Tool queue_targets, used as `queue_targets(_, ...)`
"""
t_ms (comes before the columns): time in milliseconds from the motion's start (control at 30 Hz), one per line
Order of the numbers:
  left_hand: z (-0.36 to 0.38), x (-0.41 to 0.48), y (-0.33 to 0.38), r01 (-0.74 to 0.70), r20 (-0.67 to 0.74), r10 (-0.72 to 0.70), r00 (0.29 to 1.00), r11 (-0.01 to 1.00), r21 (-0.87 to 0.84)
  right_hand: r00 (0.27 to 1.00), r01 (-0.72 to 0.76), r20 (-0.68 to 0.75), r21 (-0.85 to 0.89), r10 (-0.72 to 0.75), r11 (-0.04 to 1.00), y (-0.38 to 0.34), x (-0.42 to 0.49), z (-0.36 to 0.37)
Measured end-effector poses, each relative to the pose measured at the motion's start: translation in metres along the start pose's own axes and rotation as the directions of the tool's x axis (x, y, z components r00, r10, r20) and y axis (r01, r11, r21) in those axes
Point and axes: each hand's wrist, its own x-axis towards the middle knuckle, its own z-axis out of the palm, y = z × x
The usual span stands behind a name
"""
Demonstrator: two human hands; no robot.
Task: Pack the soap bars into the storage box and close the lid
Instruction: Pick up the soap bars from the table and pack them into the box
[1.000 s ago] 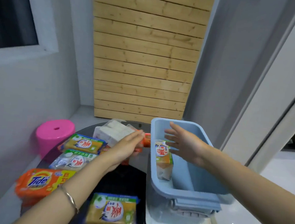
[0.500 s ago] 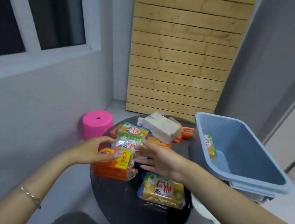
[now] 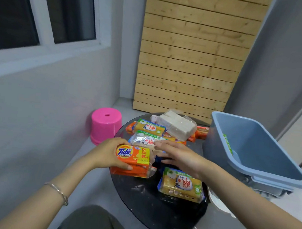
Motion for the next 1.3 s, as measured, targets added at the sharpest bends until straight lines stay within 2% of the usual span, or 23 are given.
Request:
queue_targets(100,-0.015,-0.005,0.025,-0.061,0.005,0.062,0.998,0.997,-0.048,0.993,0.116,-0.008,-0.228,-0.121,0.967,-0.018,-0.012,-0.013)
queue_targets(200,-0.034,0.0,0.067,-0.137,0.022,0.14,0.99,0.986,-0.097,0.989,0.14,0.107,-0.403,-0.105,0.905,-0.042,-0.026,-0.027)
queue_targets(267,-0.042,0.009,0.1,-0.197,0.019,0.201,0.979,0.972,-0.131,0.988,0.145,0.115,-0.486,-0.101,0.862,-0.054,-0.037,-0.041)
queue_targets(367,-0.048,0.027,0.146,-0.288,0.023,0.299,0.954,0.936,-0.202,0.988,0.138,0.027,-0.596,-0.152,0.791,-0.07,-0.057,-0.069)
queue_targets(533,-0.031,0.067,0.221,-0.423,0.024,0.45,0.893,0.856,-0.298,0.965,0.01,-0.182,-0.692,-0.188,0.722,-0.082,-0.099,-0.131)
queue_targets(667,-0.002,0.103,0.252,-0.449,-0.075,0.482,0.873,0.732,-0.513,0.906,-0.028,-0.385,-0.473,-0.178,0.881,-0.065,-0.12,-0.172)
queue_targets(733,0.029,0.123,0.257,-0.383,-0.123,0.394,0.911,0.696,-0.607,0.846,-0.047,-0.513,-0.341,-0.144,0.939,-0.049,-0.124,-0.188)
queue_targets(767,0.048,0.131,0.256,-0.309,-0.123,0.3,0.946,0.716,-0.627,0.813,-0.07,-0.571,-0.291,-0.115,0.954,-0.04,-0.121,-0.193)
queue_targets(833,0.086,0.142,0.25,-0.087,-0.052,0.069,0.996,0.792,-0.604,0.739,-0.128,-0.67,-0.234,-0.065,0.964,-0.023,-0.113,-0.202)
queue_targets(867,0.103,0.145,0.247,0.016,0.005,-0.016,1.0,0.798,-0.602,0.699,-0.167,-0.714,-0.221,-0.043,0.961,-0.014,-0.106,-0.205)
queue_targets(900,0.118,0.148,0.244,0.088,0.057,-0.068,0.996,0.774,-0.627,0.658,-0.218,-0.753,-0.217,-0.022,0.952,-0.006,-0.098,-0.206)
queue_targets(967,0.137,0.15,0.241,0.189,0.136,-0.132,0.982,0.649,-0.736,0.583,-0.317,-0.813,-0.211,0.014,0.925,0.011,-0.083,-0.206)
queue_targets(1033,0.142,0.146,0.243,0.232,0.178,-0.152,0.972,0.535,-0.812,0.521,-0.38,-0.854,-0.237,-0.005,0.894,0.026,-0.071,-0.202)
queue_targets(1100,0.143,0.145,0.242,0.217,0.176,-0.128,0.976,0.501,-0.838,0.501,-0.442,-0.865,-0.257,-0.001,0.859,0.038,-0.06,-0.198)
queue_targets(1167,0.141,0.144,0.24,0.199,0.182,-0.082,0.98,0.473,-0.858,0.511,-0.501,-0.856,-0.222,0.079,0.837,0.048,-0.05,-0.197)
queue_targets(1233,0.138,0.142,0.239,0.192,0.194,-0.047,0.98,0.482,-0.855,0.531,-0.529,-0.827,-0.154,0.184,0.835,0.055,-0.044,-0.2)
queue_targets(1300,0.136,0.142,0.238,0.179,0.192,-0.028,0.981,0.517,-0.837,0.561,-0.495,-0.78,-0.048,0.276,0.868,0.058,-0.042,-0.203)
